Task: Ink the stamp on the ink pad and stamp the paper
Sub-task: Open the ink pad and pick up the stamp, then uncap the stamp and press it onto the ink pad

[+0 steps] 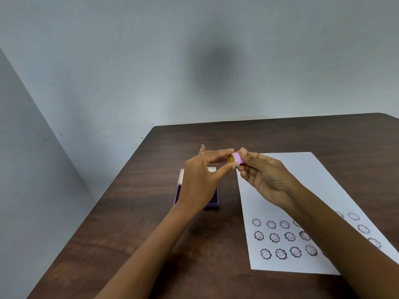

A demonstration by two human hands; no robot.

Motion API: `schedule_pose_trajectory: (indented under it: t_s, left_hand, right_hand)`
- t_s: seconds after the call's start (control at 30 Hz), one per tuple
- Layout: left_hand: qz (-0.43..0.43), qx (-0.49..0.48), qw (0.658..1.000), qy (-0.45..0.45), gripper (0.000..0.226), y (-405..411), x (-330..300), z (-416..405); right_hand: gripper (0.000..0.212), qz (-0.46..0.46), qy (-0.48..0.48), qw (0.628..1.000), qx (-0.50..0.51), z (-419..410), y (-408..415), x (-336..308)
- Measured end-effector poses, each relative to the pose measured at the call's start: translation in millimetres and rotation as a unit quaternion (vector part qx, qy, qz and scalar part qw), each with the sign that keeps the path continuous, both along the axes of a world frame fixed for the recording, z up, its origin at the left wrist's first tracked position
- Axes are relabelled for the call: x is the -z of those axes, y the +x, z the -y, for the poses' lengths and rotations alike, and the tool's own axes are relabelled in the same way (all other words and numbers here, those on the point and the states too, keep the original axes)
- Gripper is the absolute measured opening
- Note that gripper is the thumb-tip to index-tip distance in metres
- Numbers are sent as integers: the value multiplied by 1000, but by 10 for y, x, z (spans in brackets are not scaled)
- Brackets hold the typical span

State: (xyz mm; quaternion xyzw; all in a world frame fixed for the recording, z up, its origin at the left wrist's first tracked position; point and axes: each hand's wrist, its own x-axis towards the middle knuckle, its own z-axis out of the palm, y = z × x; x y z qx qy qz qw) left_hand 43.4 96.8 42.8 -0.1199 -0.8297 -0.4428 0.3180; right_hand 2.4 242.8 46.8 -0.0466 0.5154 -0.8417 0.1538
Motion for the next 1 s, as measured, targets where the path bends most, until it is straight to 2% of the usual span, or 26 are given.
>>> schedule_pose_trajectory:
  t_s: [0.3, 0.57, 0.7, 0.83, 1.0]
  left_hand:
    - [25, -5, 999, 33, 28, 12, -41, 6]
    - [48, 9, 994, 97, 25, 15, -53, 22]
    - [42, -2, 993, 107, 22, -16, -10, 58]
    - [51, -15, 999, 11, 21, -38, 51, 74]
    - [65, -45, 976, -203, 24, -61, 134, 60]
  right_hand:
    - [12, -49, -18, 998, 22, 23, 19, 3]
    - [21, -115, -23, 993, 23, 28, 27, -8]
    - [20, -112, -5, 991, 75, 11, 20, -15]
    - [17, -89, 17, 985, 145, -22, -14, -4]
    - [18, -67, 27, 981, 178, -26, -31, 18]
